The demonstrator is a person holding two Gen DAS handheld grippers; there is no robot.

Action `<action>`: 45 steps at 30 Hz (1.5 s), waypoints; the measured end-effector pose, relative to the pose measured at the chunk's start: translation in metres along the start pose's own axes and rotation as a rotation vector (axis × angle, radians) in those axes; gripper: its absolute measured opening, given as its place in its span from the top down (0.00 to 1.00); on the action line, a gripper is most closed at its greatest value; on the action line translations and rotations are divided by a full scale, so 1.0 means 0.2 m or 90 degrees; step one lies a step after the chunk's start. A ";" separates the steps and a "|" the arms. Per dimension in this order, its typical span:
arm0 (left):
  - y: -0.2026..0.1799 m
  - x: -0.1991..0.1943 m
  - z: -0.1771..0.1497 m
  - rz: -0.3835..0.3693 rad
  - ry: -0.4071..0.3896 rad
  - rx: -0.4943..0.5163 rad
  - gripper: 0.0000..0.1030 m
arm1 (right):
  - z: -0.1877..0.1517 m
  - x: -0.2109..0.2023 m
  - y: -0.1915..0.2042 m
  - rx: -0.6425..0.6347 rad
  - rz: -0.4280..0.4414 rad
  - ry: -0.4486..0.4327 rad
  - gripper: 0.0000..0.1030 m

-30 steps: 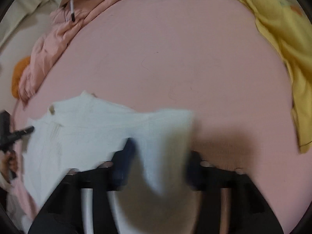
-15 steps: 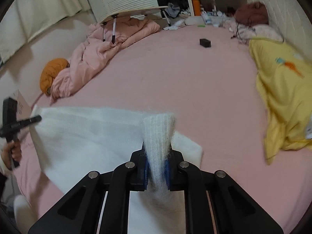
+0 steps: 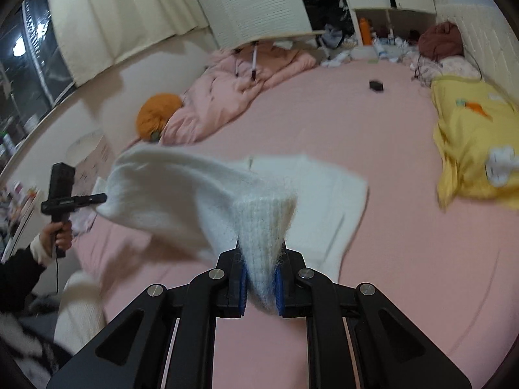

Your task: Fold clothes

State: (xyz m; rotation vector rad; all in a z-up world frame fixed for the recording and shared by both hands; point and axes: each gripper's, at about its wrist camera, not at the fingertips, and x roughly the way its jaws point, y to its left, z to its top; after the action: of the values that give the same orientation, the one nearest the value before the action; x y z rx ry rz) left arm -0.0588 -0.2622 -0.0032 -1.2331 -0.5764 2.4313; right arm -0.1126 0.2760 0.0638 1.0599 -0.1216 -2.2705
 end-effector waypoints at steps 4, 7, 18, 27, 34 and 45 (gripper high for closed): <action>0.06 0.04 -0.33 0.040 0.101 -0.030 0.92 | -0.34 -0.02 0.04 0.022 -0.030 0.092 0.87; 0.06 0.15 -0.57 0.081 0.197 -0.036 0.92 | -0.63 0.09 0.08 0.064 -0.053 0.215 0.87; 0.10 0.20 -0.76 0.163 0.260 -0.015 0.89 | -0.94 0.30 0.09 0.105 -0.160 0.349 0.75; 0.05 0.00 -0.70 0.353 0.292 0.041 0.31 | -0.89 0.09 0.14 0.132 -0.234 0.341 0.68; -0.29 0.21 -0.39 0.254 0.170 0.071 0.09 | -0.52 0.41 0.33 0.100 -0.228 0.198 0.35; -0.19 0.70 -0.74 0.321 0.294 0.014 0.09 | -0.80 0.81 0.30 0.155 -0.363 0.201 0.31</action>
State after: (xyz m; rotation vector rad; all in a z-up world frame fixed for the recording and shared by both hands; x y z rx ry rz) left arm -0.0106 -0.1327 -0.1590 -2.0463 -0.1085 2.3682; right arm -0.0457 0.1623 -0.1302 1.7487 0.0441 -2.5823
